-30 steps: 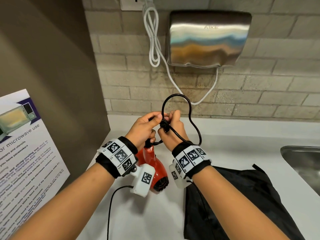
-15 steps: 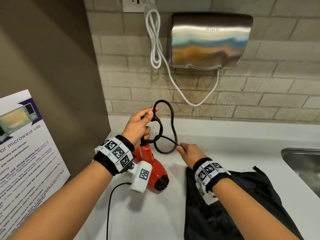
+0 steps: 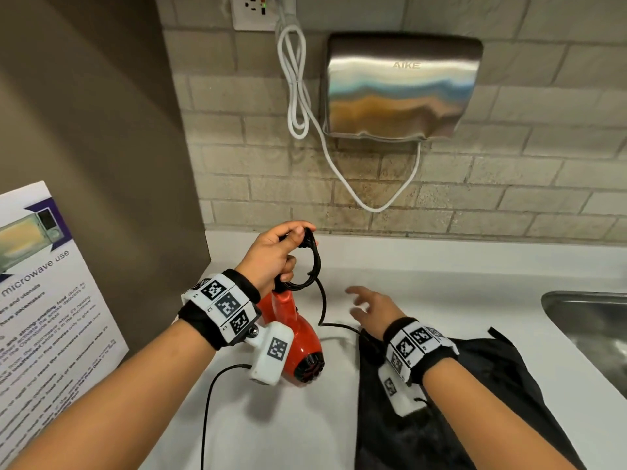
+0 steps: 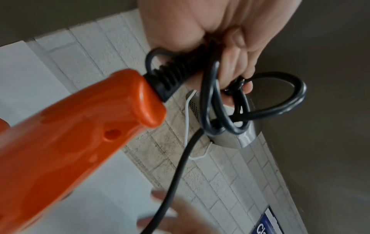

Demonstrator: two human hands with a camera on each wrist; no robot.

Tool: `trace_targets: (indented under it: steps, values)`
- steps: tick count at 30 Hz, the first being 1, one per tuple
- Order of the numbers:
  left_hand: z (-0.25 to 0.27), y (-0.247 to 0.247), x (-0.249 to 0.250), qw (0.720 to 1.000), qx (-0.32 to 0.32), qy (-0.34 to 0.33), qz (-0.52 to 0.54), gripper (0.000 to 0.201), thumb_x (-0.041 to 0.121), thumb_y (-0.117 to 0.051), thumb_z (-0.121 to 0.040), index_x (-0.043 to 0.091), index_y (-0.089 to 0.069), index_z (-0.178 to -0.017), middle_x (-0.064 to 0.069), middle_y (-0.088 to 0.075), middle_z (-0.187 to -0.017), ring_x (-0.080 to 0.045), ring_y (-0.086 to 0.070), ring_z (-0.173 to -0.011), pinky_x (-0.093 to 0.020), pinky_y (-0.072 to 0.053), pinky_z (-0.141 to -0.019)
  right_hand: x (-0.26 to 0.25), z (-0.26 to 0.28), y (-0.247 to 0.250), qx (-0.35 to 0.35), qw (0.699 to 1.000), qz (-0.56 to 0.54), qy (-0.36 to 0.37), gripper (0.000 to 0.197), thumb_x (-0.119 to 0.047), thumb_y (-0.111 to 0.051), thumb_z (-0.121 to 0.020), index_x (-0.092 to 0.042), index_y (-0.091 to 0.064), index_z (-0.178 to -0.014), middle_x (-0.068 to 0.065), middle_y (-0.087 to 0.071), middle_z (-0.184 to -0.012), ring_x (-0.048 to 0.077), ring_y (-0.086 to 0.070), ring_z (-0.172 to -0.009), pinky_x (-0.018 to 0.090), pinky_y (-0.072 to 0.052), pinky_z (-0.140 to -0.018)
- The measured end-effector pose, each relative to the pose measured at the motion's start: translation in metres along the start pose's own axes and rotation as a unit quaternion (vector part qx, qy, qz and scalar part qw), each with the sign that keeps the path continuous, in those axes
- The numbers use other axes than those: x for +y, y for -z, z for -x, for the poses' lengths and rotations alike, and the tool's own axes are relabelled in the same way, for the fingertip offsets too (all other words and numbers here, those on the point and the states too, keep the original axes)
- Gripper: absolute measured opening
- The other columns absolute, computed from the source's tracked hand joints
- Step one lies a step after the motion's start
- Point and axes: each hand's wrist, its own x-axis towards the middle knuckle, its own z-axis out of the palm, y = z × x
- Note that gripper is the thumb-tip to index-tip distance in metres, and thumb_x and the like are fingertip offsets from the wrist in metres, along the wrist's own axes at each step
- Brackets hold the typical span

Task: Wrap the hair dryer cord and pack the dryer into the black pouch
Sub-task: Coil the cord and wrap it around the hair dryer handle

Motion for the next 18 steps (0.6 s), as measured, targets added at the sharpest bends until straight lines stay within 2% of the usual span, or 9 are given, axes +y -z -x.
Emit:
trace_targets:
  steps: [3,6,7,9,10,12,15,17,18]
  values:
    - [0.001,-0.002,0.0,1.0,-0.012,-0.002,-0.006,0.021,0.023,-0.04,-0.096,0.024,-0.061,-0.091,-0.007,-0.056,-0.093,-0.003,-0.022,-0.031,-0.013,-0.023,-0.032,-0.041,0.002,-0.004,-0.056,0.983,-0.142,0.1,0.05,-0.007,-0.045,-0.092,-0.031,-0.037,-0.135,-0.004,-0.048,-0.133,0.011,-0.043,-0.117,0.022,-0.032,-0.099]
    - [0.001,-0.003,0.001,1.0,-0.012,-0.003,-0.01,0.021,0.022,-0.04,-0.096,0.023,-0.06,-0.091,-0.005,-0.056,-0.092,-0.002,-0.022,-0.031,-0.012,-0.022,-0.032,-0.059,-0.002,-0.017,-0.084,0.956,-0.228,0.166,0.041,-0.004,-0.043,-0.092,-0.017,-0.046,-0.131,-0.001,-0.051,-0.131,0.01,-0.043,-0.124,0.025,-0.029,-0.107]
    - [0.002,-0.003,0.002,1.0,-0.012,-0.002,-0.01,0.021,0.022,-0.04,-0.097,0.023,-0.06,-0.09,-0.004,-0.057,-0.09,-0.002,-0.021,-0.031,-0.012,-0.022,-0.033,-0.061,-0.003,-0.02,-0.075,0.95,-0.249,0.173,0.035,-0.003,-0.042,-0.093,-0.011,-0.051,-0.125,0.001,-0.058,-0.121,0.01,-0.05,-0.116,0.025,-0.034,-0.104]
    - [0.003,-0.003,0.002,1.0,-0.015,0.004,-0.007,0.022,0.022,-0.039,-0.097,0.023,-0.06,-0.089,-0.003,-0.06,-0.086,-0.002,-0.021,-0.031,-0.011,-0.021,-0.033,-0.062,-0.005,-0.02,-0.048,0.947,-0.277,0.154,0.024,-0.001,-0.038,-0.094,-0.005,-0.061,-0.101,0.003,-0.064,-0.088,0.002,-0.059,-0.081,0.022,-0.045,-0.085]
    - [0.003,-0.002,0.002,1.0,-0.019,0.01,-0.004,0.022,0.022,-0.039,-0.097,0.022,-0.059,-0.088,-0.002,-0.061,-0.085,-0.002,-0.021,-0.031,-0.011,-0.021,-0.033,-0.062,-0.007,-0.019,-0.033,0.948,-0.285,0.138,0.026,0.0,-0.036,-0.094,-0.009,-0.06,-0.085,0.002,-0.061,-0.073,-0.001,-0.057,-0.063,0.021,-0.046,-0.073]
    - [0.005,0.0,0.002,0.999,-0.035,0.025,0.002,0.023,0.023,-0.038,-0.097,0.021,-0.058,-0.085,-0.002,-0.063,-0.082,-0.002,-0.02,-0.031,-0.011,-0.021,-0.034,-0.055,-0.012,-0.015,-0.008,0.953,-0.29,0.091,0.033,-0.001,-0.035,-0.095,-0.015,-0.052,-0.07,0.003,-0.053,-0.062,0.001,-0.051,-0.043,0.024,-0.044,-0.059]
    - [0.007,0.0,0.002,0.998,-0.051,0.031,-0.006,0.023,0.022,-0.038,-0.096,0.019,-0.056,-0.082,0.0,-0.065,-0.079,-0.003,-0.019,-0.031,-0.012,-0.021,-0.034,-0.042,-0.019,-0.003,0.046,0.968,-0.243,0.033,0.032,-0.005,-0.034,-0.095,-0.017,-0.051,-0.071,0.004,-0.048,-0.06,0.011,-0.045,-0.039,0.027,-0.043,-0.048]
    - [0.008,0.0,0.002,0.998,-0.051,0.024,-0.012,0.024,0.02,-0.038,-0.097,0.018,-0.056,-0.082,-0.001,-0.064,-0.079,-0.003,-0.02,-0.03,-0.011,-0.022,-0.034,-0.04,-0.019,0.004,0.081,0.98,-0.176,0.032,0.031,-0.003,-0.032,-0.093,-0.018,-0.058,-0.087,0.004,-0.046,-0.063,0.013,-0.041,-0.047,0.024,-0.041,-0.043]
    - [0.007,-0.001,0.002,0.998,-0.05,0.02,-0.013,0.023,0.019,-0.038,-0.097,0.018,-0.056,-0.082,-0.001,-0.064,-0.08,-0.003,-0.02,-0.03,-0.011,-0.022,-0.035,-0.041,-0.017,0.008,0.088,0.985,-0.14,0.048,0.04,0.002,-0.03,-0.089,-0.022,-0.06,-0.101,0.003,-0.046,-0.069,0.011,-0.041,-0.053,0.024,-0.042,-0.044]
